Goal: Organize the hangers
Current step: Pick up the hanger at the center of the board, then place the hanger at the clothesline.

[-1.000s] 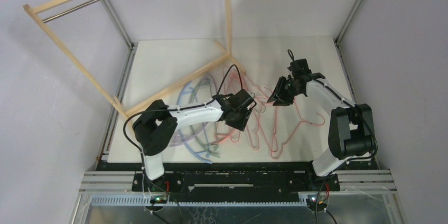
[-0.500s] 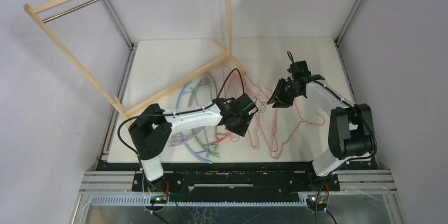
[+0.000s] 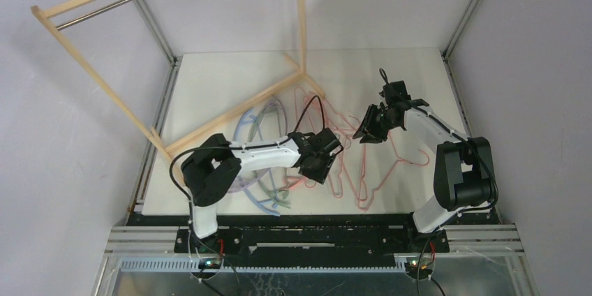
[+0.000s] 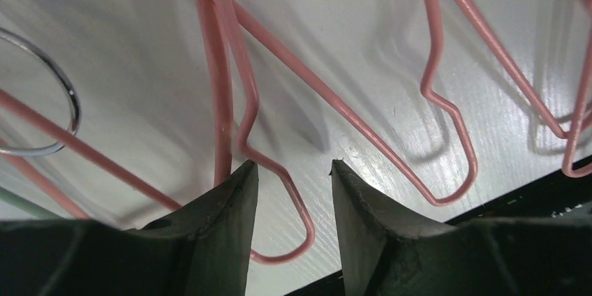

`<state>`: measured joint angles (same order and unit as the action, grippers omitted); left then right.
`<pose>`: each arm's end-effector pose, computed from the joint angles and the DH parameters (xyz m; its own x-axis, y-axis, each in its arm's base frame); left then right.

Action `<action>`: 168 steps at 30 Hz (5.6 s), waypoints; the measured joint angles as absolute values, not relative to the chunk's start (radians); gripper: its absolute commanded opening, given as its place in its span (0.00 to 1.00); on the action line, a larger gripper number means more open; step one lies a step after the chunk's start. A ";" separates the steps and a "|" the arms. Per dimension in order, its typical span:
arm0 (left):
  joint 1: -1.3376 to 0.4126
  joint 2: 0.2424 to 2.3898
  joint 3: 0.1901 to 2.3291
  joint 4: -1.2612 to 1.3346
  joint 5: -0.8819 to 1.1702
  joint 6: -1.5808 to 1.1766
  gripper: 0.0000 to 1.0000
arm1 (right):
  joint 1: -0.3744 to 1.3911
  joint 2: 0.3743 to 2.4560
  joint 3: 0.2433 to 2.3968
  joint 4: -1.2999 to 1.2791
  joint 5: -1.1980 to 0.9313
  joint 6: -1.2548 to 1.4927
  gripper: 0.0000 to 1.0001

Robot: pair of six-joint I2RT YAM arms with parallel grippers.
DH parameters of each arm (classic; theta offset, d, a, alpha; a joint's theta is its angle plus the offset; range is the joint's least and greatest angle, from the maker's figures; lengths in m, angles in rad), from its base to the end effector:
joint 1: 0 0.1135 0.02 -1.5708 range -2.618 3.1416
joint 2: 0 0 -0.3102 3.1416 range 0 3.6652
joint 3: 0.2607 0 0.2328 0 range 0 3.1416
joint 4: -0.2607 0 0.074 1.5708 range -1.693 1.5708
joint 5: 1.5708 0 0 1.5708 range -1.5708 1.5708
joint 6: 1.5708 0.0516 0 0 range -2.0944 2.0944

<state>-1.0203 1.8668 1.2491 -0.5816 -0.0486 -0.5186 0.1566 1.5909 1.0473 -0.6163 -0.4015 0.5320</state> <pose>0.1979 -0.3176 0.2119 -0.8407 0.4233 -0.3377 0.4897 0.8605 -0.1406 0.2915 0.0664 0.2473 -0.9314 0.3257 -0.1625 0.2028 0.8351 0.5114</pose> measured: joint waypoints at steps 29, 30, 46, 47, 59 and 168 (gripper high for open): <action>-0.936 1.801 1.324 -0.641 -0.056 -0.414 0.00 | 0.150 1.499 1.046 -0.659 -0.295 0.524 0.83; -0.921 1.771 1.353 -0.670 -0.061 -0.409 0.00 | 0.148 1.494 1.046 -0.659 -0.293 0.526 0.84; -0.535 1.267 1.234 -0.585 -0.003 -0.570 0.00 | 0.059 1.198 1.031 -0.637 -0.190 0.563 0.99; -0.512 1.245 1.212 -0.550 0.005 -0.597 0.00 | 0.059 1.213 1.031 -0.642 -0.191 0.563 0.99; -0.410 1.280 1.296 -0.126 0.143 -0.731 0.00 | 0.052 1.251 1.030 -0.650 -0.192 0.561 0.99; -0.477 1.267 1.079 -0.226 0.171 -0.449 0.97 | 0.084 1.315 0.951 -0.722 -0.175 0.511 0.88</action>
